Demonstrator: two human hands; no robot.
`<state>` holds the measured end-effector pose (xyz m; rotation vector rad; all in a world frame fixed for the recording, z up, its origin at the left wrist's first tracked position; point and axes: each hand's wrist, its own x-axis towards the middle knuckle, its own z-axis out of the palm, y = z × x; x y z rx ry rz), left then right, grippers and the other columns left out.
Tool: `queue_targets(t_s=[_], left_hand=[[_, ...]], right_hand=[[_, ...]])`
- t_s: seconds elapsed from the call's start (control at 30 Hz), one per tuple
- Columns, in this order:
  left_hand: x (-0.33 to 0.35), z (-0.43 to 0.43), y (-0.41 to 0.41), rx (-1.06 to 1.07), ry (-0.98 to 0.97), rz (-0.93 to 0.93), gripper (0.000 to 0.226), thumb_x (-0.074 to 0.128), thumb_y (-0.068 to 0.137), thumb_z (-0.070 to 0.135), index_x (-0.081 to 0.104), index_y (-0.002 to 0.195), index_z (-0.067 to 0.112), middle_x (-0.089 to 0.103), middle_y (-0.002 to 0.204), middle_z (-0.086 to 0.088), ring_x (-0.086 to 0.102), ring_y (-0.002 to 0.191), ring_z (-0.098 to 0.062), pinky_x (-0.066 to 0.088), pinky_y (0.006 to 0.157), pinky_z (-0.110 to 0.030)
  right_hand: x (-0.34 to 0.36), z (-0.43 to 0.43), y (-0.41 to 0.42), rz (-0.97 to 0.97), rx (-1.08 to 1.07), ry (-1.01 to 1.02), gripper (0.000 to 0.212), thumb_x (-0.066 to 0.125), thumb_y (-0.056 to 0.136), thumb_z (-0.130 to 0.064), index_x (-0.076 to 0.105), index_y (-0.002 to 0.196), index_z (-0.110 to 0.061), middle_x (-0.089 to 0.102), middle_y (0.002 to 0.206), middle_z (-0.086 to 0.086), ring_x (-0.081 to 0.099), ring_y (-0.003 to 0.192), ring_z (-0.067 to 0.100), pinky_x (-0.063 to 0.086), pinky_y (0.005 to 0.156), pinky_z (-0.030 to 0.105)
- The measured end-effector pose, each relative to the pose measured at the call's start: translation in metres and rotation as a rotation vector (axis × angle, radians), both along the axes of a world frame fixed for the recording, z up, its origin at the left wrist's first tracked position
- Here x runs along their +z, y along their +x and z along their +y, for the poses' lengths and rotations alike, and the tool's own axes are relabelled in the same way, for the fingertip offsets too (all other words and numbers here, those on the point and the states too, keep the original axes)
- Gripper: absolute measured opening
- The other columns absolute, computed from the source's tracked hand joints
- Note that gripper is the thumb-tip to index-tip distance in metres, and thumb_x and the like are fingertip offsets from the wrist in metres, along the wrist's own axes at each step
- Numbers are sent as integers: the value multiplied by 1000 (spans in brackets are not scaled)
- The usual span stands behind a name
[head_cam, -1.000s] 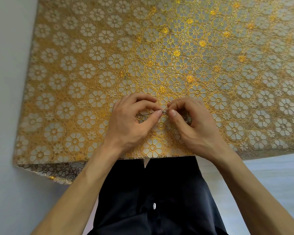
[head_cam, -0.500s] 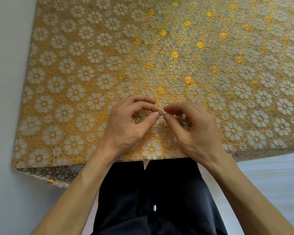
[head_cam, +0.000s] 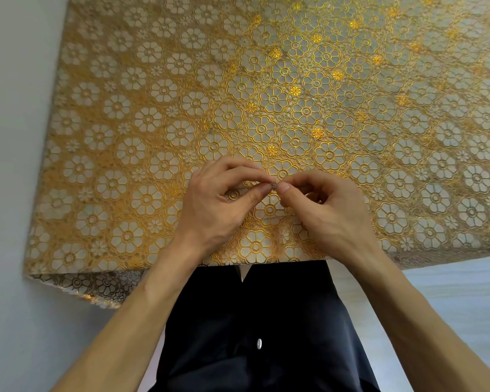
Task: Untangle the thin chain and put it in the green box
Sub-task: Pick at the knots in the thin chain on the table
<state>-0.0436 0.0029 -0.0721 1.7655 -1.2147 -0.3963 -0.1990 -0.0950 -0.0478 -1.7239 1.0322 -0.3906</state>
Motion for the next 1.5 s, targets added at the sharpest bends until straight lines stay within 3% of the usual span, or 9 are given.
queue_targets(t_s=[0.27,0.43,0.53,0.67,0.87,1.17,1.27,1.5], left_hand=[[-2,0,0,5,4,-4,15,76,85,38,79,98,30,70,103,11,66,99,-16,49,85,-52],[0,1,-1,9,12,5,13,76,85,39,77,97,34,70,103,11,65,98,-13,48,87,-52],[2,4,-1,-2,38,34,13,74,84,43,77,92,32,70,104,12,66,98,-14,47,89,-53],[3,5,0,-5,50,74,18,70,85,41,76,88,25,71,102,13,65,97,-12,47,90,-53],[1,-1,0,27,68,22,9,72,85,41,72,91,35,71,100,13,66,101,-13,49,89,-52],[1,0,-2,46,77,-7,15,72,85,42,78,91,29,71,102,16,64,101,-7,47,90,-46],[1,1,-1,52,72,12,12,74,85,39,79,90,28,71,102,15,64,101,-7,49,90,-46],[2,2,-1,40,54,34,10,73,84,36,76,87,27,71,101,14,66,101,-10,50,89,-48]], right_hand=[[1,-2,2,-2,26,23,8,70,90,-29,74,84,-25,71,71,-3,55,57,1,41,57,15],[0,2,2,-22,28,-32,8,69,92,-26,71,84,-25,60,61,-20,51,54,3,36,56,12],[1,6,3,-40,13,-137,8,71,90,-21,71,84,-26,62,67,-25,55,57,3,38,57,10],[-3,8,2,-87,2,-201,8,72,90,-19,74,86,-27,65,73,-23,56,60,7,39,58,10],[-11,10,5,-142,-20,-275,5,72,91,-18,76,94,-21,65,79,-18,57,62,11,40,58,13],[-18,14,5,-174,-54,-355,5,72,92,-19,75,96,-19,69,87,-7,57,60,13,40,58,14],[-20,14,6,-168,-51,-440,5,73,92,-17,76,95,-17,67,87,-10,56,58,13,39,59,11],[-24,13,5,-132,-36,-583,3,74,90,-17,76,92,-18,65,87,-13,56,55,9,43,55,17]])
